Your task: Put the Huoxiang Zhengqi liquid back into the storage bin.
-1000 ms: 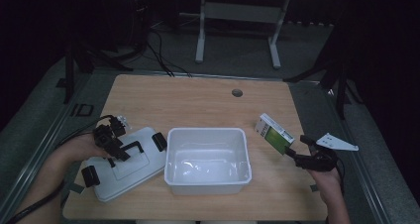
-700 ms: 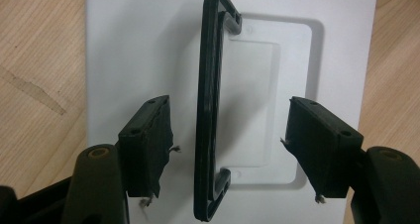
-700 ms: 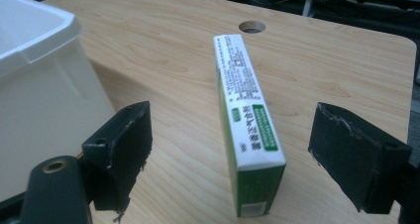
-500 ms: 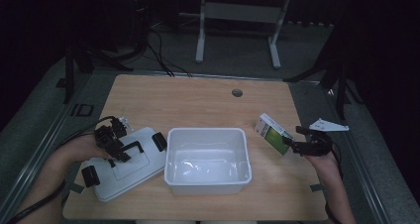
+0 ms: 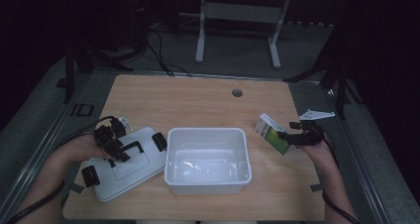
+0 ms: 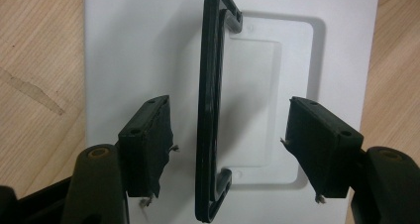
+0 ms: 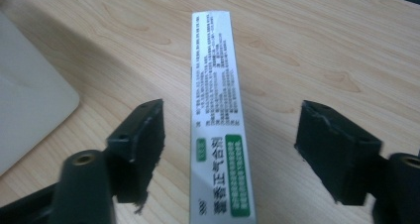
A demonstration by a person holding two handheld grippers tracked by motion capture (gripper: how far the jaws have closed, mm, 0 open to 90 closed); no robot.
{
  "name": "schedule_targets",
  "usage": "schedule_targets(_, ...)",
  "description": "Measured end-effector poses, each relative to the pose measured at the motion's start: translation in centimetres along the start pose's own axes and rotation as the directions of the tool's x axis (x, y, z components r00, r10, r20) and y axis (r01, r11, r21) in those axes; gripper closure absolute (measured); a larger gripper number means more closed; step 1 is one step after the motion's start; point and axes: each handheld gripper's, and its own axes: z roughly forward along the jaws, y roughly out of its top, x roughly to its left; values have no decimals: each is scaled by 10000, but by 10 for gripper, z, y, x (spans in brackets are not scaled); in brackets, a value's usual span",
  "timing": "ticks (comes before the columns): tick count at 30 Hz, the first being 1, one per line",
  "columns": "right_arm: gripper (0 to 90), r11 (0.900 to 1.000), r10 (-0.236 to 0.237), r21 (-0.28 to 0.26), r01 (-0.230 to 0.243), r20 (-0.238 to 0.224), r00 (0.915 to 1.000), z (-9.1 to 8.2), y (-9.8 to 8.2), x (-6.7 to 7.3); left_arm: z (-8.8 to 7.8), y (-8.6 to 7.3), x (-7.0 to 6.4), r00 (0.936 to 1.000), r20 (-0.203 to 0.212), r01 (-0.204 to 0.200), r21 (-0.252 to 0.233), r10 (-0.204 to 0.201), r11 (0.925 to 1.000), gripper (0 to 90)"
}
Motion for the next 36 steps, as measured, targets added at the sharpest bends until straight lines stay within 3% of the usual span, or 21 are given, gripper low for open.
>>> schedule_targets(14,284,9928,-13,1199,16,-20,10000,20,11,-7,4,1,-1,10000,-28,-88,101,88,9999,350)
schedule_targets(28,286,9659,-243,2575,285,-194,9995,36,23,-10,6,3,-4,9998,-40,-204,141,204,9997,349)
schedule_targets(36,343,9491,-436,3107,510,-305,9986,42,31,-6,8,3,-5,9997,-42,-249,220,250,9994,349)
